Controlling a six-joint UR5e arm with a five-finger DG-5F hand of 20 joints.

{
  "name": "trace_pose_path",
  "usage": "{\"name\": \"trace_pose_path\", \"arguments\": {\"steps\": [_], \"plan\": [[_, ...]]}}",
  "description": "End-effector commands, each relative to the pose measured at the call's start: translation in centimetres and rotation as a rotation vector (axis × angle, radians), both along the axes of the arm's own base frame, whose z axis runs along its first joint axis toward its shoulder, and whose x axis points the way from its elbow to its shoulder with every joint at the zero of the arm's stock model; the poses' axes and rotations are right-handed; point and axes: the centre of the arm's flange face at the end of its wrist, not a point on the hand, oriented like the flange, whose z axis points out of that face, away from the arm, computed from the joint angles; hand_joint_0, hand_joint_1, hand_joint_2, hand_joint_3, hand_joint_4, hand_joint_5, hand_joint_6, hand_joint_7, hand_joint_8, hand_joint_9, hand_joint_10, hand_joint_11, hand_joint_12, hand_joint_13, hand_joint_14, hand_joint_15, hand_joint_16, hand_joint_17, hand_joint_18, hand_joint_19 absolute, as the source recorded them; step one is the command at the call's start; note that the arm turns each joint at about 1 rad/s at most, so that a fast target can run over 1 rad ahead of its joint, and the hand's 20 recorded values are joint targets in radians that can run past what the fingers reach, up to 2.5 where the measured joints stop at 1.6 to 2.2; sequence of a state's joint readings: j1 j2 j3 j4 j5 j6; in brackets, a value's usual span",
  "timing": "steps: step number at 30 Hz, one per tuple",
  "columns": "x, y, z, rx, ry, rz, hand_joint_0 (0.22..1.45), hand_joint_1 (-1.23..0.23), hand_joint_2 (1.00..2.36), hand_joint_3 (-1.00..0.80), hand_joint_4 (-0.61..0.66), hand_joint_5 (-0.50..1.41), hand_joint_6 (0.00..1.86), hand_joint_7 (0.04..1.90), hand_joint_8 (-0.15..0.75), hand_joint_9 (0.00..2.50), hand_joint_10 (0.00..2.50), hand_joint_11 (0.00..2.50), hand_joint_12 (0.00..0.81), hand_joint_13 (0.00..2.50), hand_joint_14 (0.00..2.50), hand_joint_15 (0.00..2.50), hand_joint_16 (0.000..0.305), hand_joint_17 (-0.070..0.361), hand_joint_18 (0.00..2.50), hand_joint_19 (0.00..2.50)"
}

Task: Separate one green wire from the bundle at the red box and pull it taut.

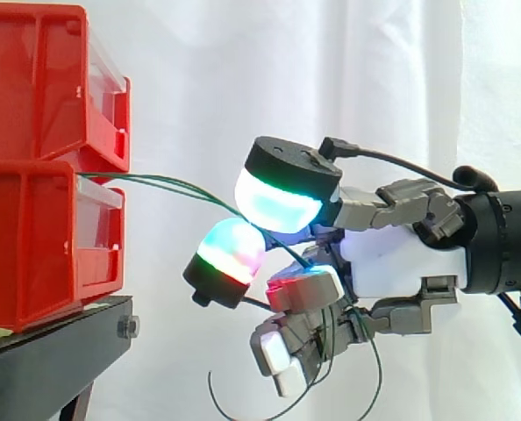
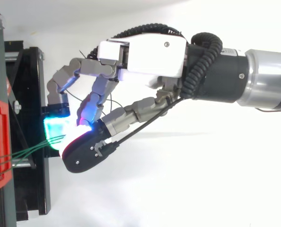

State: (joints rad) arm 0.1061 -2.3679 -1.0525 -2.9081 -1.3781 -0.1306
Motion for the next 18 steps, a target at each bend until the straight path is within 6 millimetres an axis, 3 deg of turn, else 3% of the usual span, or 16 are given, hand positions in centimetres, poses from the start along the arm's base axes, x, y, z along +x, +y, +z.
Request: {"name": "trace_pose_path", "arguments": {"steps": [1,6,11,18], "plan": [[0.0,-0.1,0.1,-0.007,0.001,0.000,0.56,-0.70,1.00,-0.50,0.09,-0.19,0.91,0.97,0.276,1.21,0.02,1.29,0.379,0.96,0.02,0.71,0.054,0.120,0.81,0.60],[0.2,-0.8,0.9,-0.008,-0.009,-0.005,0.51,-0.69,1.00,-0.50,0.10,-0.19,0.91,0.95,0.295,1.21,0.02,1.28,0.393,0.96,0.02,0.70,0.057,0.128,0.83,0.59],[0.2,-1.3,1.4,-0.027,0.008,0.008,0.53,-0.57,1.00,-0.50,0.10,-0.19,0.91,0.97,0.290,1.21,0.02,1.26,0.387,0.95,0.02,0.71,0.056,0.126,0.81,0.62],[0.1,-1.8,1.6,-0.031,0.014,0.007,0.59,-0.60,1.02,-0.28,0.10,-0.19,0.92,1.03,0.278,1.20,0.02,1.28,0.377,0.94,0.02,0.72,0.053,0.120,0.78,0.63]]}}
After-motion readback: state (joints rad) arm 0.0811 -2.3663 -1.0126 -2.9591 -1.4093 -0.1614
